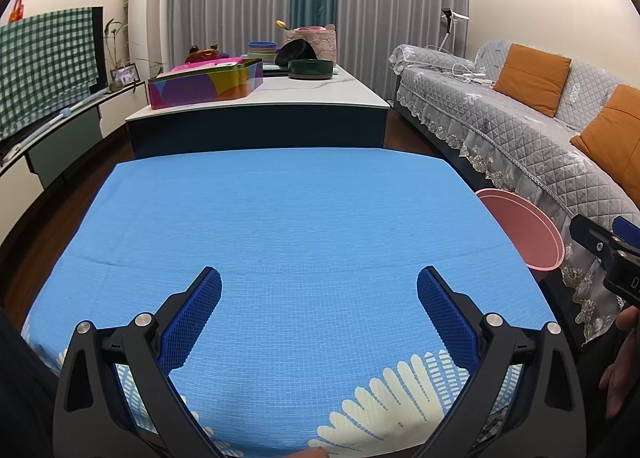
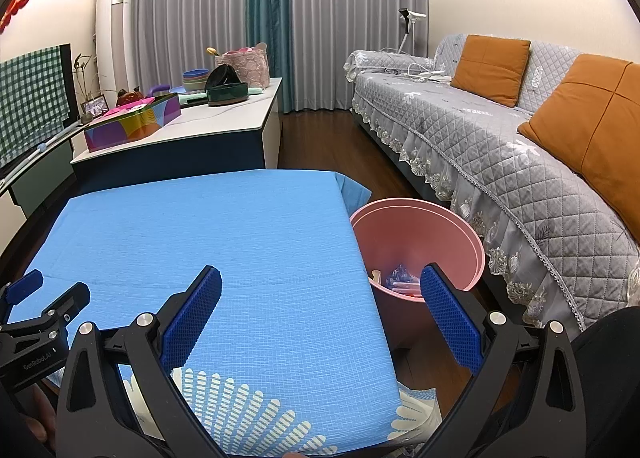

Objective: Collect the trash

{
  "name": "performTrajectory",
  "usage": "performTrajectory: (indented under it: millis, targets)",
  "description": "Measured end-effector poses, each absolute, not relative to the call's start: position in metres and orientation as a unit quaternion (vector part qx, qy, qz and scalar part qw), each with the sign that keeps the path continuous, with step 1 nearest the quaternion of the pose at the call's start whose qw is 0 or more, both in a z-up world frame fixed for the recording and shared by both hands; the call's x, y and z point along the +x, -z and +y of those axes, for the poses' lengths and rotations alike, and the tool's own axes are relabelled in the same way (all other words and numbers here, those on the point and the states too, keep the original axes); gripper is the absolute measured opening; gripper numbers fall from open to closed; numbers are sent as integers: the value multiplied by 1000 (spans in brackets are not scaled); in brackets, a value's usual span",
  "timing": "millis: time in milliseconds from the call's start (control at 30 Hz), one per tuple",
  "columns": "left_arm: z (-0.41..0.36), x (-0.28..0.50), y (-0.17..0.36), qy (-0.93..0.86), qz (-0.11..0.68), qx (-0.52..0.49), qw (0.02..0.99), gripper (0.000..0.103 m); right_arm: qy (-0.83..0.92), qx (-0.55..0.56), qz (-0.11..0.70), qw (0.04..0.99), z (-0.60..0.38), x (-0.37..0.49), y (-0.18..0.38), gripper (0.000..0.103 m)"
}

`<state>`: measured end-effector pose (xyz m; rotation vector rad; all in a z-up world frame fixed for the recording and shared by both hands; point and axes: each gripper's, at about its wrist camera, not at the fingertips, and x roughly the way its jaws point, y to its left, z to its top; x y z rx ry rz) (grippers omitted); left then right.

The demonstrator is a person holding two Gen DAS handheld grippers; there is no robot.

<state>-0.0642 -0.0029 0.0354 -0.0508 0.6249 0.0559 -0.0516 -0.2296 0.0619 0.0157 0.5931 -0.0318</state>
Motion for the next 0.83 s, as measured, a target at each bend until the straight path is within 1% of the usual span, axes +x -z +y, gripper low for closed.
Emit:
performTrajectory:
  millis: [533, 833]
  targets:
    - [-5, -61, -34, -23, 307, -24, 951, 95, 17, 10, 295, 955, -231, -52, -58, 98]
    - [-3, -56, -29, -30, 322, -32, 946, 95, 16, 11, 295, 955, -231, -52, -57, 98]
